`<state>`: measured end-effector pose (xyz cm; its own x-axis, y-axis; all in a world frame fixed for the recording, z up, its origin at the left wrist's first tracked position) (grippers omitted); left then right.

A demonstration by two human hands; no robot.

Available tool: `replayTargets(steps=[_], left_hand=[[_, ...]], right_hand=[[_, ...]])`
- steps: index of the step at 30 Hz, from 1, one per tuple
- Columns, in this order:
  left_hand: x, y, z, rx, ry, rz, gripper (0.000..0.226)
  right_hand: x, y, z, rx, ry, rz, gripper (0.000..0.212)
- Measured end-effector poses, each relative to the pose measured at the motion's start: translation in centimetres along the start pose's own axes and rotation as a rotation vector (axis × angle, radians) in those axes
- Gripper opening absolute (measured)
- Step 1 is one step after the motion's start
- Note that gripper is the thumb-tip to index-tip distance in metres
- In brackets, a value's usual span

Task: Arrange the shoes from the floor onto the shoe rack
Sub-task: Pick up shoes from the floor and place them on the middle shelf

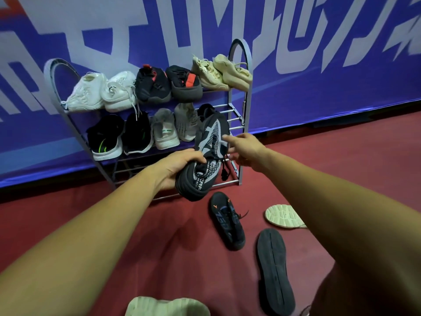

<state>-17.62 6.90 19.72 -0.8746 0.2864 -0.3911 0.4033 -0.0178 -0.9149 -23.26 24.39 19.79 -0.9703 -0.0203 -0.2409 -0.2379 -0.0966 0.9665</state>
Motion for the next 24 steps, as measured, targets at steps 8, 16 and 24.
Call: replayTargets(steps=[8,16,24], left_hand=[[-0.7,0.4,0.5,0.066,0.145,0.131,0.045],[-0.2,0.4,5.1,-0.306,-0.099,-0.007,0.050],[0.6,-0.8,4.2,-0.444,-0.381,-0.089,0.023]], right_hand=[[1.1,-0.1,1.3,0.131,-0.039,-0.028,0.025],[1.3,-1.2,4.5,0.438,-0.255,-0.146,0.016],[0.5,-0.5,2.2,0.541,-0.123,-0.138,0.009]])
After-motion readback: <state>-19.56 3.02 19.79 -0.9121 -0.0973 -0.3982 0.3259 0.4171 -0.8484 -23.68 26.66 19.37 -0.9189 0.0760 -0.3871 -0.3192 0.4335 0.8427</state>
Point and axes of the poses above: each hand's wrist, its own x-axis towards the middle knuckle, its own z-axis out of the back of the hand, y = z × x, the point moved 6 cm from there along x, towards the middle knuckle, and after that the axes turned 2 degrees about x, right-handed, at the moved point
